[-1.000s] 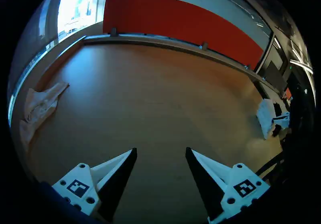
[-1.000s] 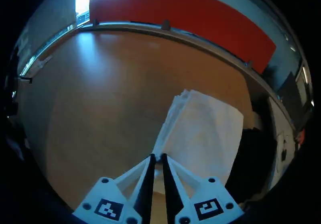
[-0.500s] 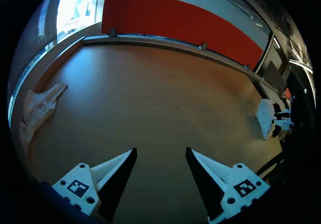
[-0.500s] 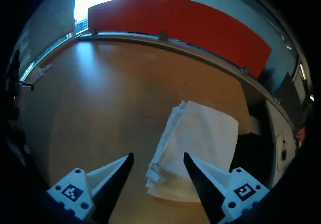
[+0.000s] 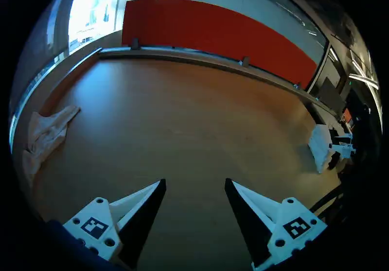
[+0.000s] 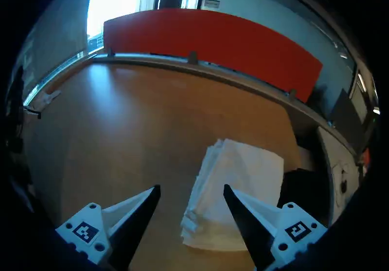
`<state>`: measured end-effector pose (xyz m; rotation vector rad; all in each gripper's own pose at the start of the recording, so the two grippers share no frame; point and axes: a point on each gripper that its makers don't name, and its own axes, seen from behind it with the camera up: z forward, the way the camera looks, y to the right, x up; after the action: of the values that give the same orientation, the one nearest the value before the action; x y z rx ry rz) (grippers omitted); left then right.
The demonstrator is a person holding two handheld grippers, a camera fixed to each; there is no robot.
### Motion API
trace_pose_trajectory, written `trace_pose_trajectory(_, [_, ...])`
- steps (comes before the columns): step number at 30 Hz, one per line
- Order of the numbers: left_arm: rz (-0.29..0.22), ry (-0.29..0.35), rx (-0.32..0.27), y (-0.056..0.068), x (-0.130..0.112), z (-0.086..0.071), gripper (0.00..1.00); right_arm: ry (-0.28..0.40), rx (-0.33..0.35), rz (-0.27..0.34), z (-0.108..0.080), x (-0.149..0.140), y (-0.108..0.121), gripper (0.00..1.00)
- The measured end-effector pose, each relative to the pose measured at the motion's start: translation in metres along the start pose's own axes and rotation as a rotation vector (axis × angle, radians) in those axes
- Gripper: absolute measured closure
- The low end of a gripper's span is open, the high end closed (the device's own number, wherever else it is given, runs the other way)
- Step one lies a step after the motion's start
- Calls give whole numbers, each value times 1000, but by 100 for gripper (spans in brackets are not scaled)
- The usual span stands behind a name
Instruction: Fold towel
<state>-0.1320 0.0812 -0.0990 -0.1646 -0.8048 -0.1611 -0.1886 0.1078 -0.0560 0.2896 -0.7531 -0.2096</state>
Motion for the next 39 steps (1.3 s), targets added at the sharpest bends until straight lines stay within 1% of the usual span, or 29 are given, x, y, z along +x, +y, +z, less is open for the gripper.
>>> trace_pose_trajectory(5, [0,34,-4,1,12,-1,11,75,-19,37,-5,19,-4,0])
trace_pose_trajectory(11, [6,104,14,-4,32,-3,11,168,-66,91,-11,39,0,0])
trace_pose_trajectory(14, [17,134,23,-5,41,-3,11,229,-99,111,-16,53,4,0])
trace_pose_trajectory(20, [58,228,38,-8,69,-8,11,383,-175,162,-33,87,13,0])
trace_pose_trajectory(21, [65,241,40,-9,73,-9,10,396,-187,170,-35,90,15,0])
trace_pose_trajectory(26, [92,293,56,-13,92,-11,10,446,-241,203,-41,99,25,0])
trace_pose_trajectory(29, [99,320,65,-16,102,-12,11,465,-255,222,-43,101,28,0])
trace_pose_trajectory(32, [97,341,68,-18,110,-14,11,478,-252,240,-44,105,27,0])
trace_pose_trajectory(35, [94,363,68,-20,118,-16,11,492,-250,244,-46,110,24,0])
trace_pose_trajectory(39, [96,388,74,-23,128,-18,11,522,-250,233,-48,122,15,0])
